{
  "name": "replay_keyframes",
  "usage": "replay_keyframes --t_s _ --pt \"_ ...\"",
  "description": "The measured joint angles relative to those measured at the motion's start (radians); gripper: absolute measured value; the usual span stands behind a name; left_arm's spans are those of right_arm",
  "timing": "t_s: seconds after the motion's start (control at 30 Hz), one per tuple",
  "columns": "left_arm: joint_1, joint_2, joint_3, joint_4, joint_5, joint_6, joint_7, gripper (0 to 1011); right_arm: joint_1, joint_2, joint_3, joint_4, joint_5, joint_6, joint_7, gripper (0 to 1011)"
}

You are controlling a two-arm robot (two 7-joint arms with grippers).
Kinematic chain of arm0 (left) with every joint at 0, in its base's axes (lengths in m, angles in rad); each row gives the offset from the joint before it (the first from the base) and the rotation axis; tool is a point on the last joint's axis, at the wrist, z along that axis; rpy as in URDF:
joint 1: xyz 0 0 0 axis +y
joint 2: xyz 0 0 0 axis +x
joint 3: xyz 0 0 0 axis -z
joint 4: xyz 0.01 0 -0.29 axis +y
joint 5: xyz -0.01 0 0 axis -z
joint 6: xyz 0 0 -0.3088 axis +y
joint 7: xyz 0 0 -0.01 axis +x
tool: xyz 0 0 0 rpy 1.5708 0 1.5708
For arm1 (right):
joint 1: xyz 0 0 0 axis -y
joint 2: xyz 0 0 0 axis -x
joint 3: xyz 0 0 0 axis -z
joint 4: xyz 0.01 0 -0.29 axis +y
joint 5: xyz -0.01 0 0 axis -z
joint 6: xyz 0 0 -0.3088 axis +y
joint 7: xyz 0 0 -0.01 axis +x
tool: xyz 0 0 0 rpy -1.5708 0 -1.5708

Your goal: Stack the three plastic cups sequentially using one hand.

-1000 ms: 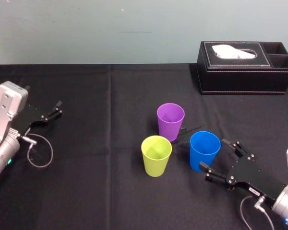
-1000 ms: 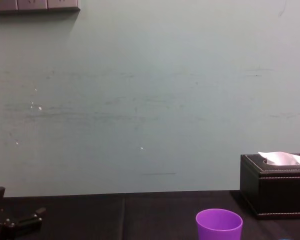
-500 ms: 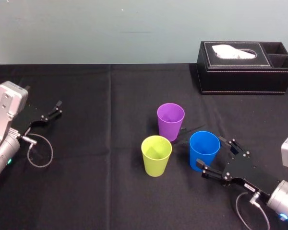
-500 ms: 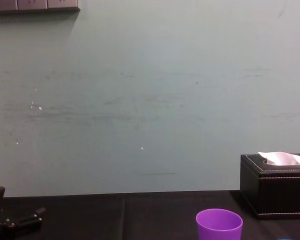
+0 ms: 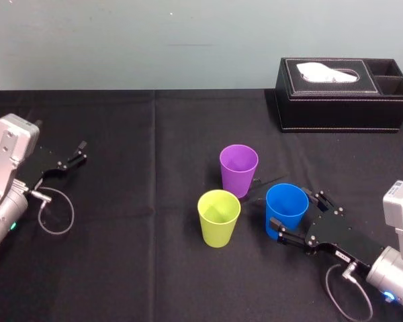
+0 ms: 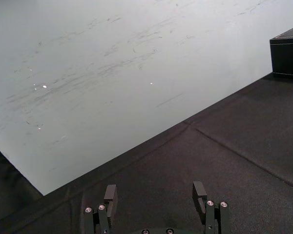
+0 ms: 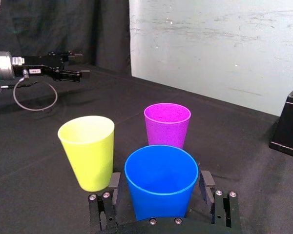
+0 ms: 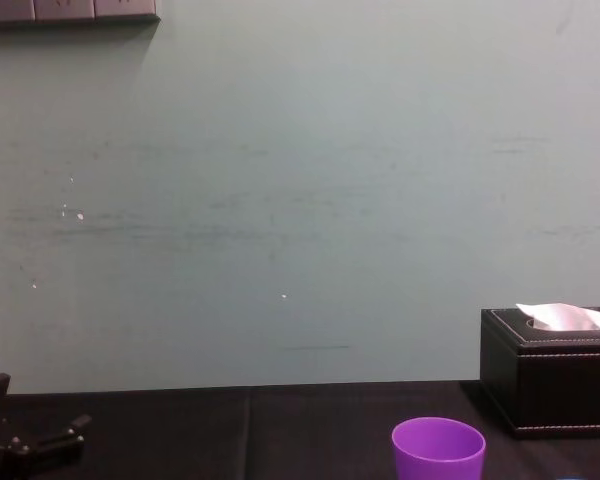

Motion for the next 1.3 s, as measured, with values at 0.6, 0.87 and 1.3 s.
replay_keyframes --t_s 0.6,0.87,1.3 --pt "0.0 0.0 0.0 0.0 0.0 0.0 0.0 1011 0.015 -0.008 -0.006 0.012 -0.002 0.007 -0.001 947" --pt "0.0 0.0 0.0 0.0 0.0 0.0 0.0 1011 0.014 -0.007 -0.005 0.011 -0.002 0.006 -0.001 788" --pt "0.0 0.0 0.0 0.0 0.0 0.0 0.0 1011 0.013 -0.006 -0.005 0.01 -0.002 0.004 -0.002 732"
